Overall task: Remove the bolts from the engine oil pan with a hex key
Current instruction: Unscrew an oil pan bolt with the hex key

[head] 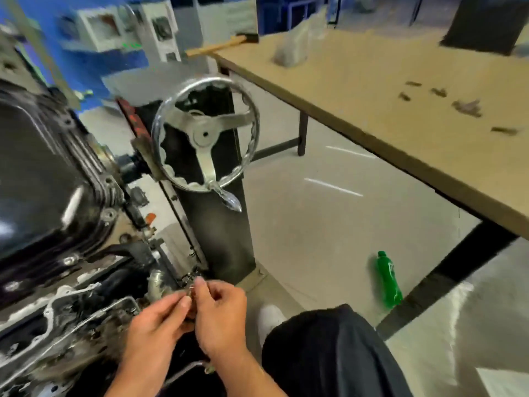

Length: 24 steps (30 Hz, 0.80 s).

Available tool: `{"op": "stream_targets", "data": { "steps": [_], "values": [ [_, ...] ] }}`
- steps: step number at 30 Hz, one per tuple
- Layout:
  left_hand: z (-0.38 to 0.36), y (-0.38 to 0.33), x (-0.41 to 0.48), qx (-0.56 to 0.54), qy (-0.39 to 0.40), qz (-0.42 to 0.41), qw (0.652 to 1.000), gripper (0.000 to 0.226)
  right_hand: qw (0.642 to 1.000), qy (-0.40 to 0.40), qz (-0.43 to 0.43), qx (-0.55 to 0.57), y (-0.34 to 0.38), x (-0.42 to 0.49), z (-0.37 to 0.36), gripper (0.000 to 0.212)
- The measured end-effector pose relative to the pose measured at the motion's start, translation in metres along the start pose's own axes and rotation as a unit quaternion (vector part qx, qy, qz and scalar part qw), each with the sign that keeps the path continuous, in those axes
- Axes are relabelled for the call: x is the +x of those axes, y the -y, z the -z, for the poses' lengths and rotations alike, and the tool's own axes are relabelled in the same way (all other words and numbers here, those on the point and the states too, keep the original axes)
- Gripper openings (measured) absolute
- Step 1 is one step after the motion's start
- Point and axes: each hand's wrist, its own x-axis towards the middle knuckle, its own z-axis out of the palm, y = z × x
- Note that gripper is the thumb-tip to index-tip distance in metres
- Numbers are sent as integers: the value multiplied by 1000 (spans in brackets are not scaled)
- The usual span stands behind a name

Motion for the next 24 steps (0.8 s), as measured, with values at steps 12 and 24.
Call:
{"op": "stream_targets", "data": {
  "steps": [12, 24],
  "values": [
    [-161, -194, -59, 148, 217, -253, 931, 20, 957, 24, 256, -132, 260, -50, 148, 19],
    [-422, -186, 11, 384, 334, -318, 800, 15, 796, -166, 76, -578, 327, 48, 353, 15]
  ]
}}
